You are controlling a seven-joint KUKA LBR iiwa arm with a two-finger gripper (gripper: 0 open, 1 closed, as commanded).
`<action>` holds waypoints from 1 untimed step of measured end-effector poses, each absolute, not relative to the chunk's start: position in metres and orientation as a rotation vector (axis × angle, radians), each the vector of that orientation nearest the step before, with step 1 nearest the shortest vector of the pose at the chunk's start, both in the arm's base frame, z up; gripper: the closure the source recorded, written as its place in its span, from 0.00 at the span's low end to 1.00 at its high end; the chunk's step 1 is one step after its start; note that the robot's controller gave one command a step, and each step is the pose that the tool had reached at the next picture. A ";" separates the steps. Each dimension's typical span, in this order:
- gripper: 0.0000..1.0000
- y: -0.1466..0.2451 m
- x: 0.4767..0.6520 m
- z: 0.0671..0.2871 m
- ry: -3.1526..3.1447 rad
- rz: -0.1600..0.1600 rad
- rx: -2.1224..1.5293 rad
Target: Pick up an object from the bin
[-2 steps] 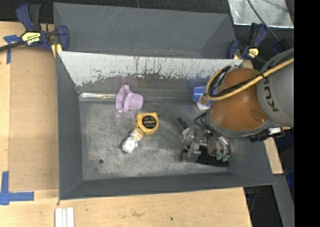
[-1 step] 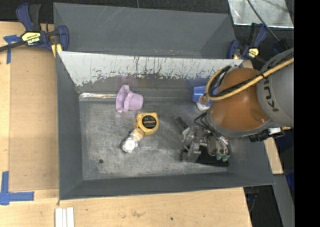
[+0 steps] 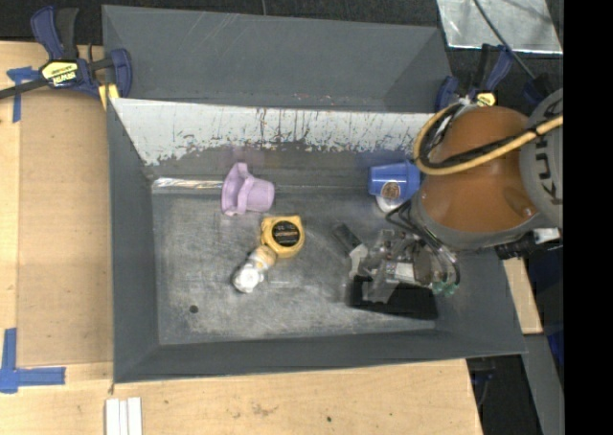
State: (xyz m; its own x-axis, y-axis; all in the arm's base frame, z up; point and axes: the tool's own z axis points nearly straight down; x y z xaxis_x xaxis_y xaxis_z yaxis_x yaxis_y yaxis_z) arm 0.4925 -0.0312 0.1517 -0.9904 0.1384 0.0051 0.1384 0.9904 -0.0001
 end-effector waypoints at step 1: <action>1.00 -0.016 0.490 0.220 -3.140 0.001 -0.039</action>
Offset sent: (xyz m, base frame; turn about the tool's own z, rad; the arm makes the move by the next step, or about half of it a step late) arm 0.0174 0.0134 0.0710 0.0263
